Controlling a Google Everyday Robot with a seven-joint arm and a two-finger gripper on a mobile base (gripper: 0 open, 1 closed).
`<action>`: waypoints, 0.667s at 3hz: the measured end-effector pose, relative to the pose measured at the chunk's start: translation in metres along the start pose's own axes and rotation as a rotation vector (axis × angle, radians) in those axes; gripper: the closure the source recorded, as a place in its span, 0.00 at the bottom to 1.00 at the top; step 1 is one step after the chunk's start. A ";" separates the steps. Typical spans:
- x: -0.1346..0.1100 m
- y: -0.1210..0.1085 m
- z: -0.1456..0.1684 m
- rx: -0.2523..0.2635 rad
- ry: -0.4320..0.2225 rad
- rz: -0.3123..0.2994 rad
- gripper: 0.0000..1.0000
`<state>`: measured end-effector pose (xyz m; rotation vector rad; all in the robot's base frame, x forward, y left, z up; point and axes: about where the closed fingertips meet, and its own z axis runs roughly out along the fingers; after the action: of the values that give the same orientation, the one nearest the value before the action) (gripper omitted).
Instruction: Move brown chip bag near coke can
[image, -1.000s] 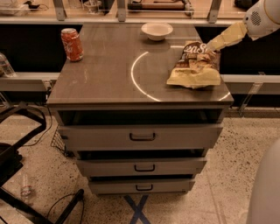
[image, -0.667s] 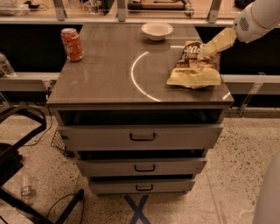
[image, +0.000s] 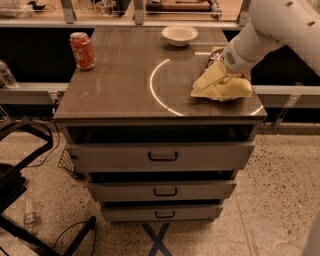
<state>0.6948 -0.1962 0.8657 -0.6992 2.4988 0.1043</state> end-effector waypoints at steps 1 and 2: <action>0.007 0.006 0.034 -0.020 0.048 0.019 0.00; 0.005 0.004 0.050 -0.029 0.052 0.032 0.22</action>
Offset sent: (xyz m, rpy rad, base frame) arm 0.0352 0.0123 -0.0564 0.0310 0.0623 -0.0290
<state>0.7130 -0.1845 0.8204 -0.6824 2.5631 0.1359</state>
